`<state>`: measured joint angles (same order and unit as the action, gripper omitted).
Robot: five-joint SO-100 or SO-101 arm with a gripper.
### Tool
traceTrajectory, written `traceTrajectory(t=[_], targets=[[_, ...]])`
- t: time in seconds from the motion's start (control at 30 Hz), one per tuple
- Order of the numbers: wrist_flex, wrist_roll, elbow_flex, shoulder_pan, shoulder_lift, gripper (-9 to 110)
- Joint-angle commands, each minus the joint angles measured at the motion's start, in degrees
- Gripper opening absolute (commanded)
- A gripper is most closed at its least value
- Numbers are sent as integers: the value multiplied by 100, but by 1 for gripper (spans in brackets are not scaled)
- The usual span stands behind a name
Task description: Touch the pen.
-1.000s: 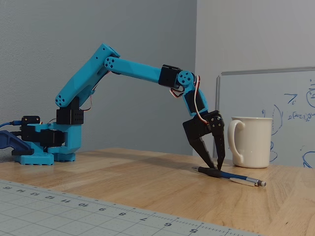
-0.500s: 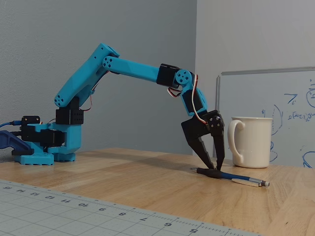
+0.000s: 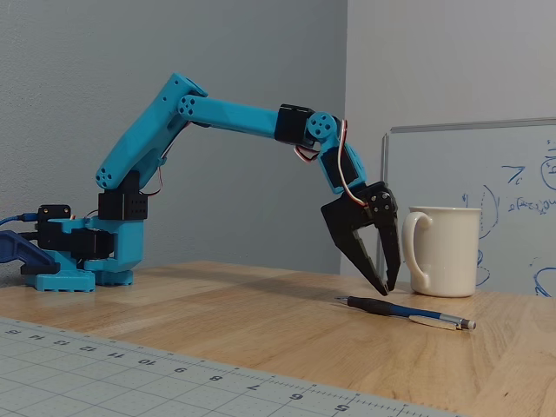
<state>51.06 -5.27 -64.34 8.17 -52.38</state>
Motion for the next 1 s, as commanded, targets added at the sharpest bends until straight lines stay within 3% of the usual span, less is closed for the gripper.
traceTrajectory(t=[0.0, 0.97], targets=[[-35, 9, 360, -185, -642, 1], [-88, -35, 457, -325, -325, 1]])
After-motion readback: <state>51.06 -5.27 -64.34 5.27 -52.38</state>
